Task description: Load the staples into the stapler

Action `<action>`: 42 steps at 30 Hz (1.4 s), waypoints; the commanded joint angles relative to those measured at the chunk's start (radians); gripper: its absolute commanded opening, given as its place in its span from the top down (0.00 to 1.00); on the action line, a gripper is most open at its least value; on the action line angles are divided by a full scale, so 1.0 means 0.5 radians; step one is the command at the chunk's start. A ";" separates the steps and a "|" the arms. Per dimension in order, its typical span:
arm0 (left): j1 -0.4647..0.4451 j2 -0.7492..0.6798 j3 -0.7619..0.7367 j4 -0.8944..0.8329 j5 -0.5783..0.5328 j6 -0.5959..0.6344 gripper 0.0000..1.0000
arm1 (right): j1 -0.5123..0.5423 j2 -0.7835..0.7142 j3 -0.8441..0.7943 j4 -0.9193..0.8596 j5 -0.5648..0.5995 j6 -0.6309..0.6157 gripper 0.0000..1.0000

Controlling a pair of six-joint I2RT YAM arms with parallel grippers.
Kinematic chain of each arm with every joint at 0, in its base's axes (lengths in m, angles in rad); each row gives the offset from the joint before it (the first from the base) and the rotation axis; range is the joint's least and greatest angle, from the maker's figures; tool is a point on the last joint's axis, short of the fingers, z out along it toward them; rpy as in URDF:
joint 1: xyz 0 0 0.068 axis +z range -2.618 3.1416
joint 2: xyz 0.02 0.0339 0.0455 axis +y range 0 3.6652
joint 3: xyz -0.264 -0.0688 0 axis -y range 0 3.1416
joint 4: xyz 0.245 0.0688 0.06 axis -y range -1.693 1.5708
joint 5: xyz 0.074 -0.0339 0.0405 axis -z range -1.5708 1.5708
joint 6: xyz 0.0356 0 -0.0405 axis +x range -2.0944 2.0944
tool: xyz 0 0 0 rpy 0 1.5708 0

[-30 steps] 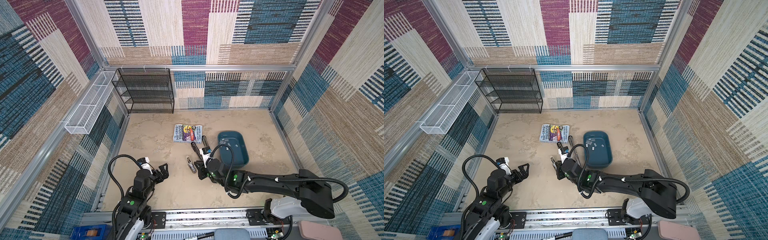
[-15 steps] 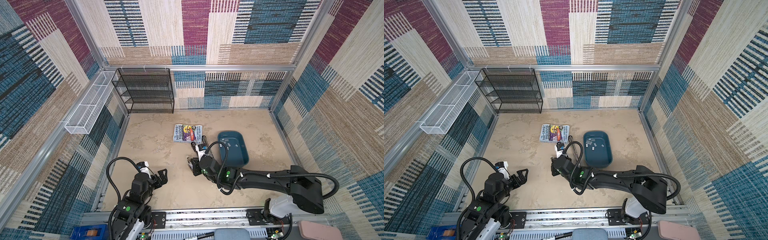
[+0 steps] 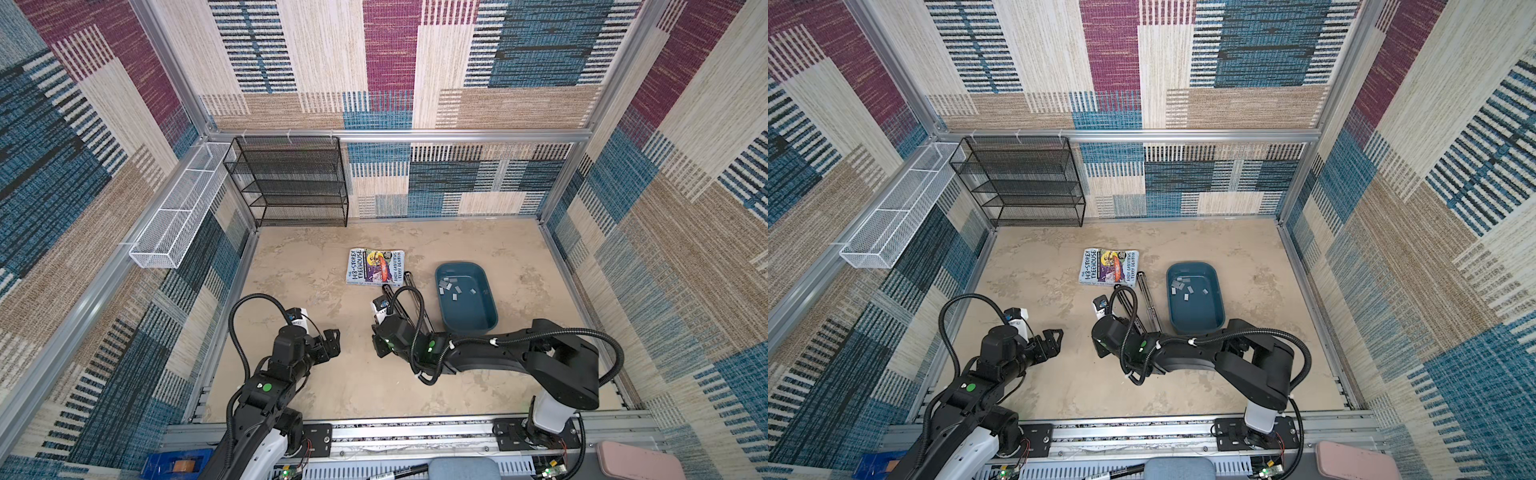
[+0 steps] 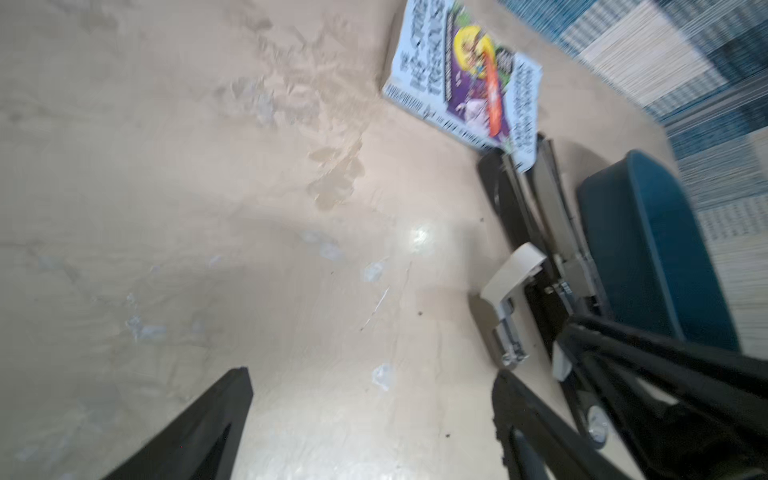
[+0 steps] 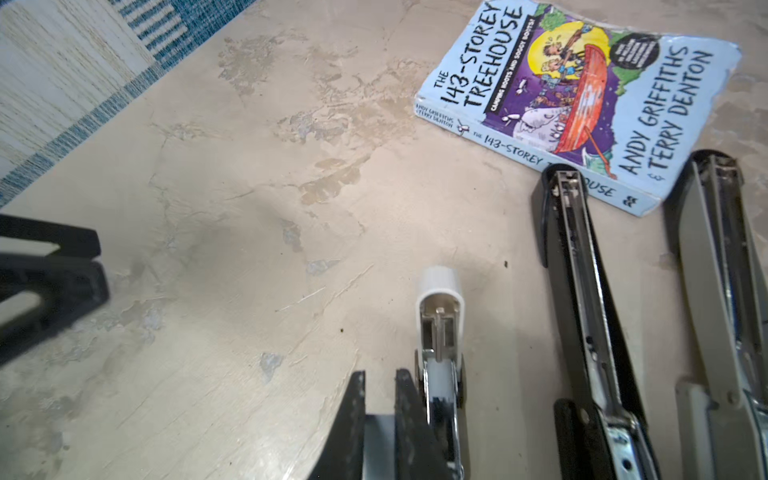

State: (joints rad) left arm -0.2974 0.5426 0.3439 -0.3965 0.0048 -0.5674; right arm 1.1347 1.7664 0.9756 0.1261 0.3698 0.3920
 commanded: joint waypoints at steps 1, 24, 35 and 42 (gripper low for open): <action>-0.003 -0.035 -0.032 0.266 0.119 0.106 0.06 | 0.001 0.070 0.064 -0.067 0.011 -0.032 0.95; -0.002 -0.127 -0.081 0.233 0.088 0.044 0.04 | 0.017 -0.166 0.010 -0.261 0.055 0.135 0.67; -0.003 -0.144 -0.076 0.195 0.026 0.012 0.01 | 0.136 -0.073 -0.049 -0.036 -0.480 -0.043 0.50; -0.002 -0.186 -0.090 0.195 0.053 0.012 0.01 | 0.101 0.176 0.094 -0.008 -0.508 -0.264 0.43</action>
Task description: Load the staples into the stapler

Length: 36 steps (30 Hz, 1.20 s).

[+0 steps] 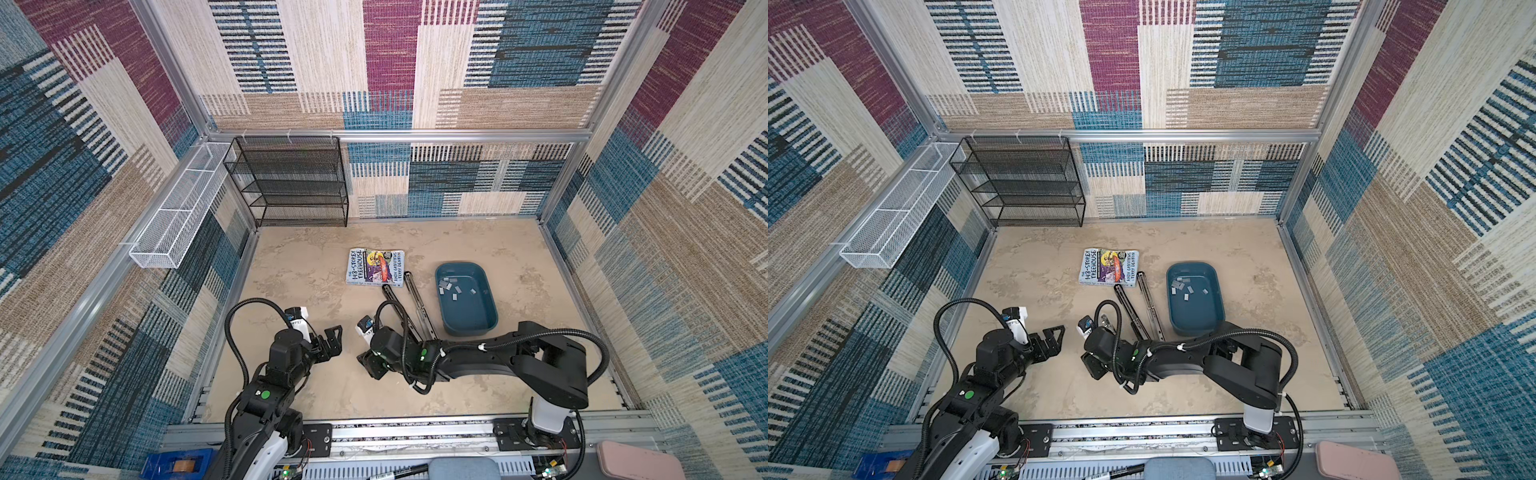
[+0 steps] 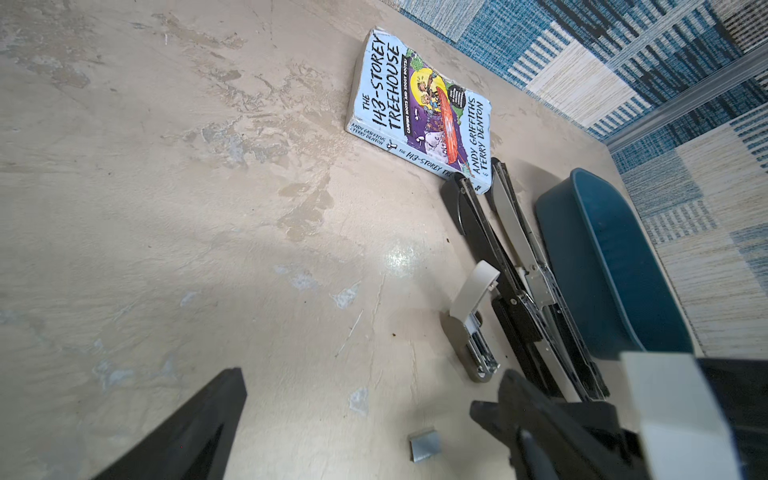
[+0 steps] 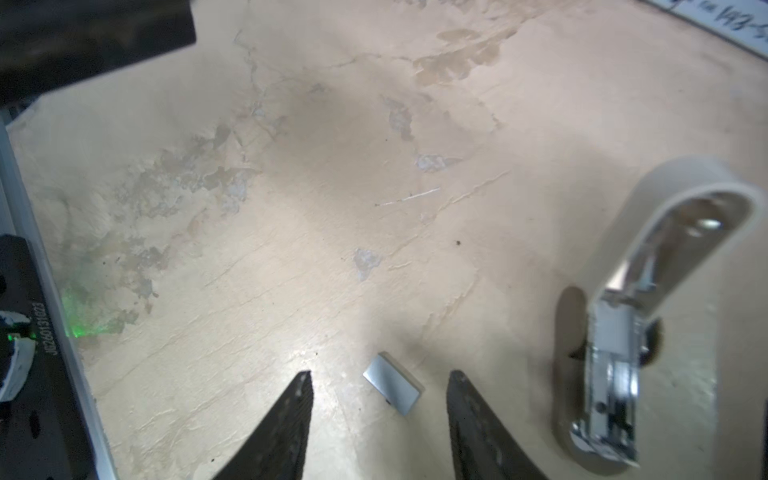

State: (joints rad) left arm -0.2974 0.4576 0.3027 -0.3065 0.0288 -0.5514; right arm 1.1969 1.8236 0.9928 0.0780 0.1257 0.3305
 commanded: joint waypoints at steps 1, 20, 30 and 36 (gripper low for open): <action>-0.001 -0.020 -0.007 0.015 0.004 -0.016 0.01 | -0.037 0.088 0.068 0.092 -0.035 -0.158 0.42; -0.003 -0.037 -0.020 0.029 0.019 -0.016 0.01 | -0.036 0.228 0.105 -0.126 -0.135 -0.131 0.51; -0.001 -0.072 -0.032 0.030 0.007 -0.022 0.01 | 0.039 0.183 0.110 -0.252 -0.100 -0.079 0.65; -0.002 -0.081 -0.034 0.033 0.003 -0.025 0.01 | 0.054 0.186 0.135 -0.302 -0.037 -0.045 0.69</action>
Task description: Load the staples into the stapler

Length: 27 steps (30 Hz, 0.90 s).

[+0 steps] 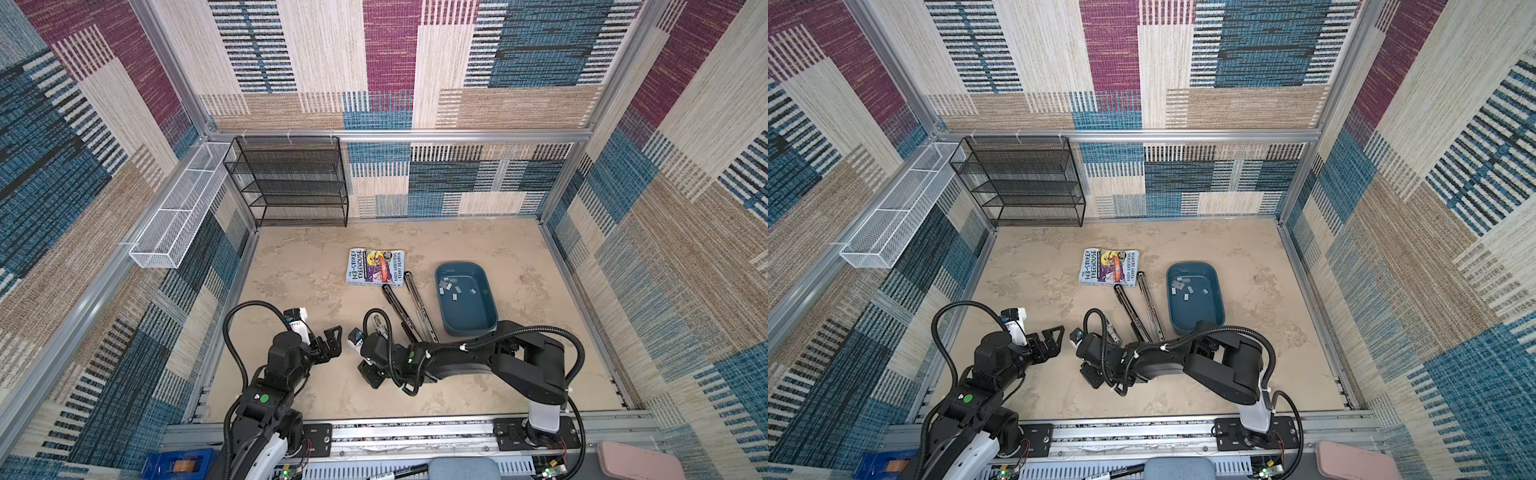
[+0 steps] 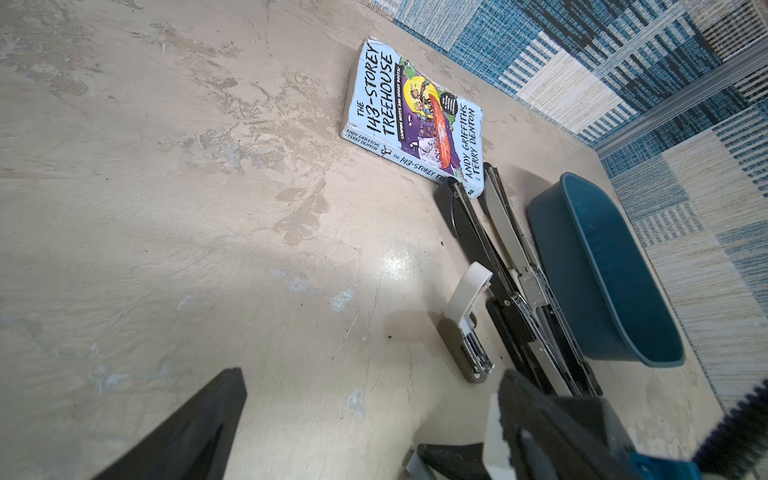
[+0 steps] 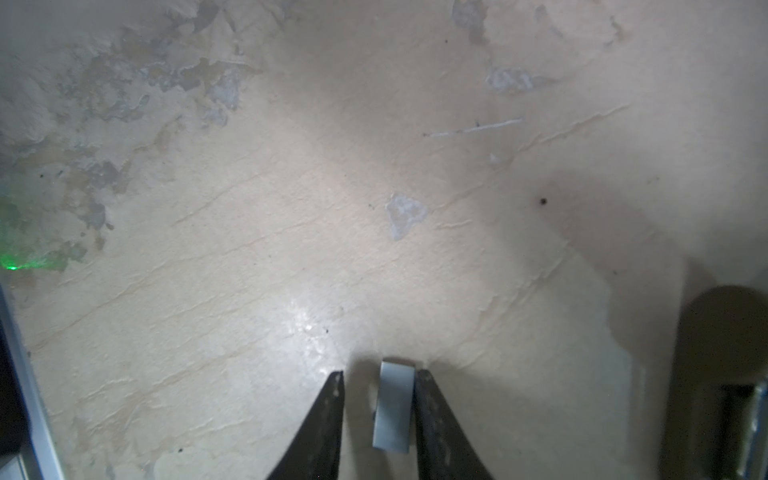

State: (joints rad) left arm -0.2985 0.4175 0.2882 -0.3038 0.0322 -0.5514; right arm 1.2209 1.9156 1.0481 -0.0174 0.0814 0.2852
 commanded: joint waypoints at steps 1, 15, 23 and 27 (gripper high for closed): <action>0.001 -0.001 -0.004 0.028 -0.003 -0.023 0.01 | 0.009 0.013 0.038 -0.127 0.073 0.046 0.70; 0.000 -0.004 -0.006 0.019 -0.011 -0.023 0.01 | 0.028 0.127 0.258 -0.405 0.245 0.052 0.71; 0.000 -0.073 -0.015 0.000 -0.038 -0.029 0.01 | 0.048 0.156 0.338 -0.536 0.263 0.031 0.73; 0.002 -0.099 -0.018 -0.018 -0.050 -0.031 0.01 | 0.049 0.203 0.387 -0.572 0.272 0.021 0.76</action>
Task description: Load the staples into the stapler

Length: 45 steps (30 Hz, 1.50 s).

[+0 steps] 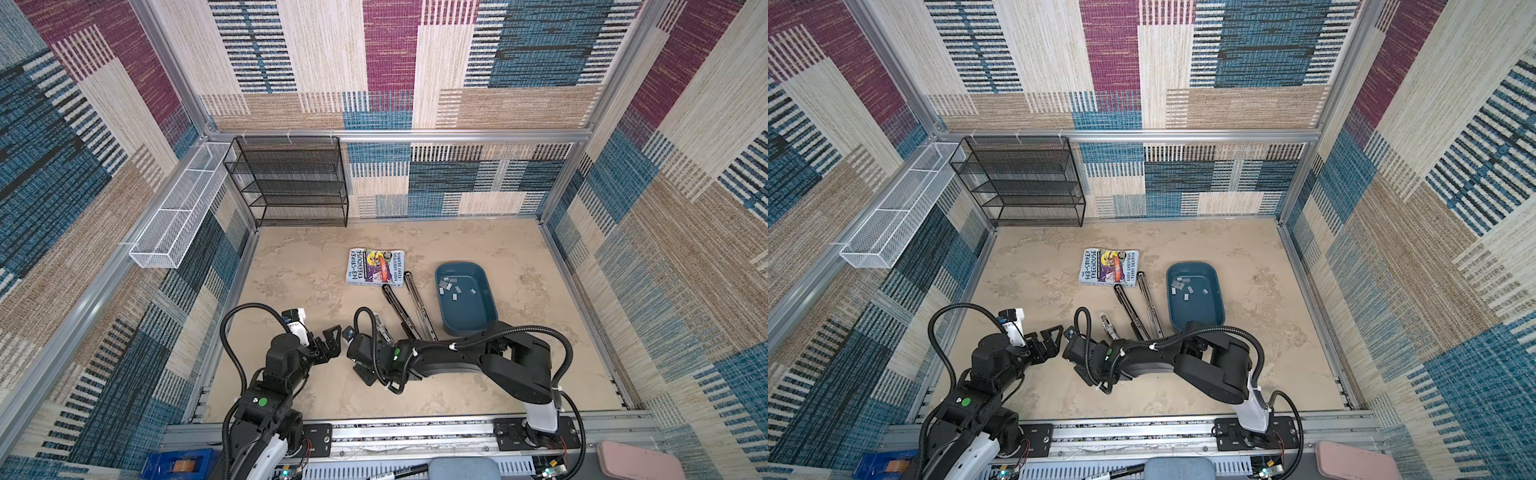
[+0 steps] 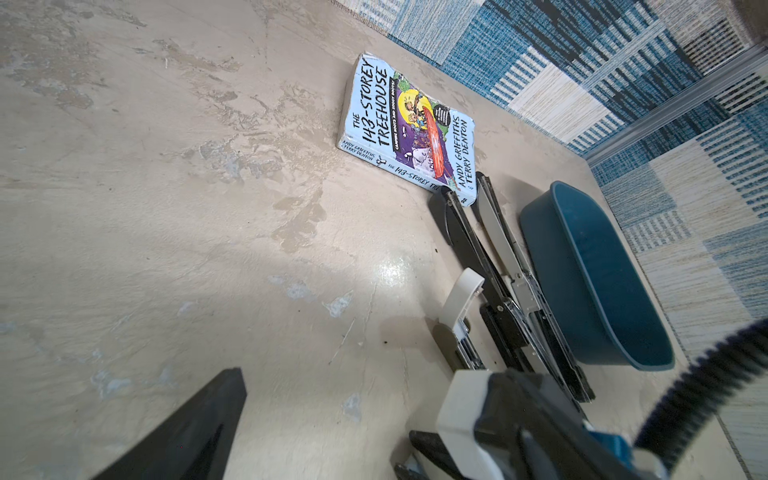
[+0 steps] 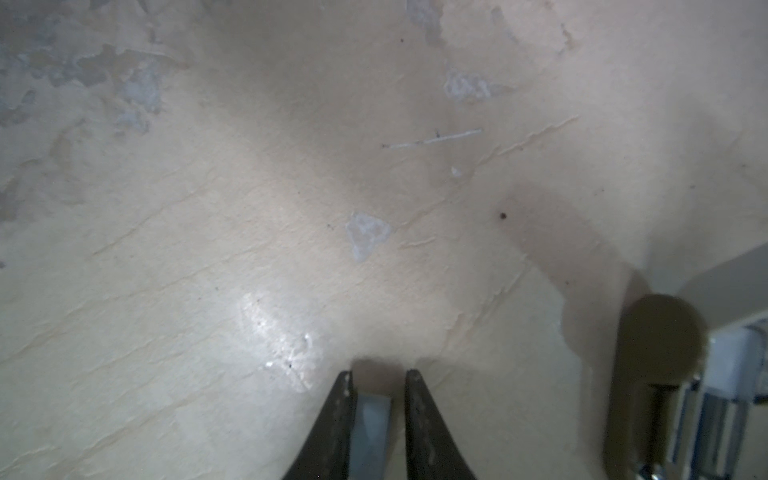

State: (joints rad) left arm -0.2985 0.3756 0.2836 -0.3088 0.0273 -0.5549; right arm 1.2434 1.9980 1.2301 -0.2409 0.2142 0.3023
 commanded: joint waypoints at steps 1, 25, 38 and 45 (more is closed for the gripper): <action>-0.001 -0.018 -0.003 -0.014 -0.046 -0.024 0.01 | 0.004 0.048 0.032 -0.134 0.008 -0.013 0.76; 0.000 -0.067 -0.012 -0.031 -0.054 -0.030 0.01 | 0.036 0.025 0.095 -0.303 0.017 0.061 0.75; -0.001 -0.066 -0.016 -0.023 -0.037 -0.026 0.01 | 0.037 0.071 0.150 -0.323 0.049 0.075 0.84; 0.002 -0.064 -0.021 -0.012 0.000 -0.018 0.01 | 0.037 -0.106 0.130 -0.290 0.213 0.125 0.87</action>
State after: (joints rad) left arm -0.2985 0.3443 0.2768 -0.3344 0.0074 -0.5591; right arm 1.2610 1.9907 1.2999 -0.3893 0.2626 0.3405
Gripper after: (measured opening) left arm 0.985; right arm 0.157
